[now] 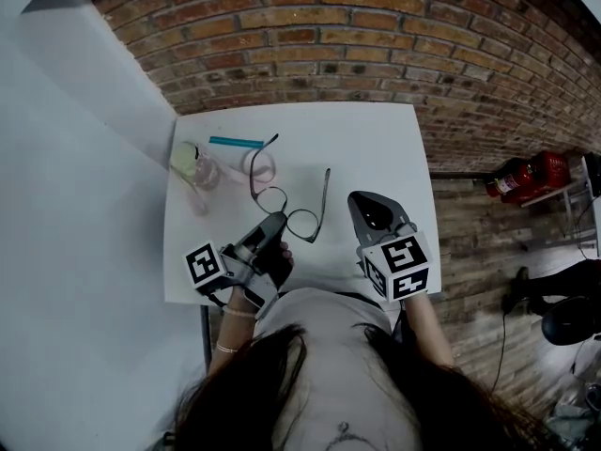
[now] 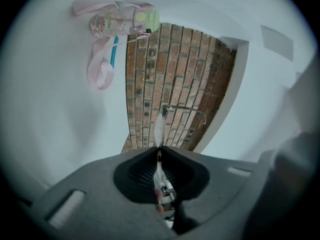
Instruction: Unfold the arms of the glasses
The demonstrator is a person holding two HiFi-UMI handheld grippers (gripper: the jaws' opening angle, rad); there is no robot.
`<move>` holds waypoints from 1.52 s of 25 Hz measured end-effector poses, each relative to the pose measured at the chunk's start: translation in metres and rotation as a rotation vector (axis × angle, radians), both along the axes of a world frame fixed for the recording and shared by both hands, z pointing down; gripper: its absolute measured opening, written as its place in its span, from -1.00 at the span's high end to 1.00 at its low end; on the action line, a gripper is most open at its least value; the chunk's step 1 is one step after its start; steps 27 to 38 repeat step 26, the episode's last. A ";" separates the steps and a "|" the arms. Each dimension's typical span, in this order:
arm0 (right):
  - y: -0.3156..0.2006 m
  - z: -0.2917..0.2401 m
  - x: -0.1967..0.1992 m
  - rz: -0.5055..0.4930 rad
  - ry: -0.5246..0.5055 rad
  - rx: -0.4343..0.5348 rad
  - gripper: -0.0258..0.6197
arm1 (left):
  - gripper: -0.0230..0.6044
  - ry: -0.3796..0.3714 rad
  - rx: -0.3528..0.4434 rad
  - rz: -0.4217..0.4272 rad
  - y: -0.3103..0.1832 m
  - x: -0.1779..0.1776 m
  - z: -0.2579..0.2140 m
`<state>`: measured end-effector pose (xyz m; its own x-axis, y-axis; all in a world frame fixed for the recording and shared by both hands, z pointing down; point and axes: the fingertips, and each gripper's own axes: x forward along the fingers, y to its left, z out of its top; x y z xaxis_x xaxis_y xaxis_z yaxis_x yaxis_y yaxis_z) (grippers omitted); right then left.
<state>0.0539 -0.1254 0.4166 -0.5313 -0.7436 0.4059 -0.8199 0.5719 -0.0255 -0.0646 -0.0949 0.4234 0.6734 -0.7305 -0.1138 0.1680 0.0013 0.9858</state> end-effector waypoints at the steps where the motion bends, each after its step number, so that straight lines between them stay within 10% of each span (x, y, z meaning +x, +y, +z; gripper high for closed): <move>1: 0.000 0.000 -0.001 -0.002 0.002 0.000 0.91 | 0.85 0.001 -0.002 0.000 0.000 0.000 0.001; 38: 0.001 -0.006 -0.001 0.008 -0.017 0.002 0.91 | 0.85 -0.001 -0.018 0.039 0.001 0.008 0.003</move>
